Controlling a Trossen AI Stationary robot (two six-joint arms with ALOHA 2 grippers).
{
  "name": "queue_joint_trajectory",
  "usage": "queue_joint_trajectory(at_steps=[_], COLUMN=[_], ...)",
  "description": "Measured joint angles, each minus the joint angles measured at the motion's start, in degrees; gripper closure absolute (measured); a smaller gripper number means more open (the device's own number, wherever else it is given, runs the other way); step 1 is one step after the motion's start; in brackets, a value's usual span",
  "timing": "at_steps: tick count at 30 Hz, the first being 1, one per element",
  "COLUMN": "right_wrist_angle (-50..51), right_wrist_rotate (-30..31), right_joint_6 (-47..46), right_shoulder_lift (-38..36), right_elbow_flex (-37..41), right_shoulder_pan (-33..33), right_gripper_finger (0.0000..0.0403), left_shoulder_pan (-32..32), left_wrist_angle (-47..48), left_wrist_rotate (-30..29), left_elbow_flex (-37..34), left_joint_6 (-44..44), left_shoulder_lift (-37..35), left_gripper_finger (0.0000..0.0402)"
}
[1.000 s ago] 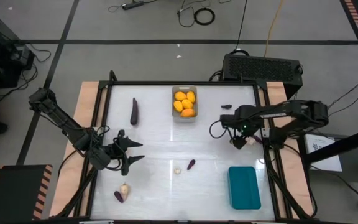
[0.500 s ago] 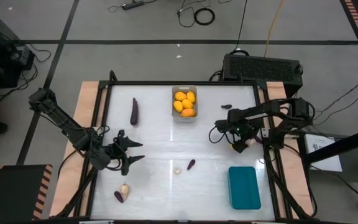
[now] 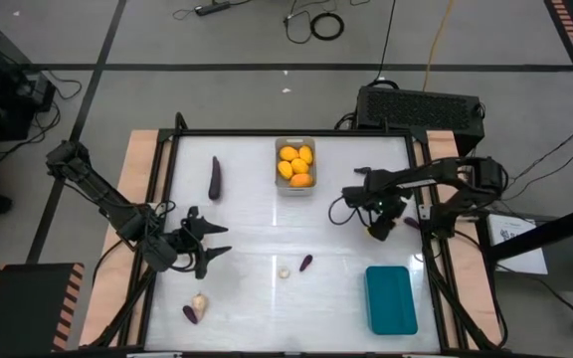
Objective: Sort produce into baskets
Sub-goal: Put the garlic into the transparent bin
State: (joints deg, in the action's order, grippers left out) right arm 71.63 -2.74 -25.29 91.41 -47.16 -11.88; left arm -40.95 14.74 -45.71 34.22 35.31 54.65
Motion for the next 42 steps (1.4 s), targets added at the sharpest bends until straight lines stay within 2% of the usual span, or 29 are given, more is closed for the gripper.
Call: queue_joint_trajectory(at_steps=[6, 9, 12, 16, 19, 25, 27, 29, 32, 34, 37, 42], right_wrist_angle=[-0.63, -5.93, -17.26, -37.50, -50.79, -72.81, -79.57, -84.86, -89.15, -89.71, -89.25, -89.26], right_wrist_rotate=[-0.42, -0.53, -0.55, -0.57, -0.57, -0.57, -0.62, -0.57, -0.54, -0.48, -0.40, -0.13], right_joint_6=[-1.24, -2.10, -2.81, 1.01, 4.48, 7.92, 9.12, 10.01, 11.86, 13.99, 16.90, 18.85], right_shoulder_lift=[-3.65, -3.99, -3.74, -2.91, -0.38, 11.23, 16.07, 20.94, 27.97, 32.94, 40.08, 48.77], right_elbow_flex=[-9.26, -15.02, -19.11, -19.86, -19.90, -19.92, -21.33, -24.84, -32.84, -39.20, -48.36, -61.63], right_shoulder_pan=[1.65, 3.87, 6.51, 10.45, 13.21, 17.22, 17.77, 17.77, 17.52, 17.45, 17.49, 17.42], right_gripper_finger=[0.0265, 0.0261, 0.0260, 0.0260, 0.0259, 0.0259, 0.0259, 0.0259, 0.0259, 0.0259, 0.0259, 0.0259], left_shoulder_pan=[0.00, 0.00, 0.07, 0.07, 0.07, 0.41, 1.38, 3.46, 8.21, 11.01, 14.80, 18.57], left_wrist_angle=[0.35, 1.87, 2.73, 3.83, 5.57, 8.76, 9.82, 11.28, 15.01, 19.66, 28.91, 44.09], left_wrist_rotate=[-1.02, -2.44, -3.42, -5.54, -9.85, -23.55, -26.49, -26.06, -18.97, -16.40, -16.54, -15.67], left_elbow_flex=[0.00, 0.00, 0.00, 0.00, 0.00, 0.00, 0.00, 0.00, 0.00, 0.00, 0.09, 0.59], left_joint_6=[-0.04, 0.02, 0.31, 0.35, 0.42, 0.37, 0.37, 0.37, 0.46, 0.94, 5.01, 17.29], left_shoulder_lift=[-0.02, -0.02, -0.02, -0.02, 0.00, -0.04, -0.05, -0.72, -2.75, -5.03, -10.71, -21.55], left_gripper_finger=[0.0149, 0.0149, 0.0149, 0.0149, 0.0149, 0.0149, 0.0149, 0.0149, 0.0149, 0.0149, 0.0149, 0.0149])
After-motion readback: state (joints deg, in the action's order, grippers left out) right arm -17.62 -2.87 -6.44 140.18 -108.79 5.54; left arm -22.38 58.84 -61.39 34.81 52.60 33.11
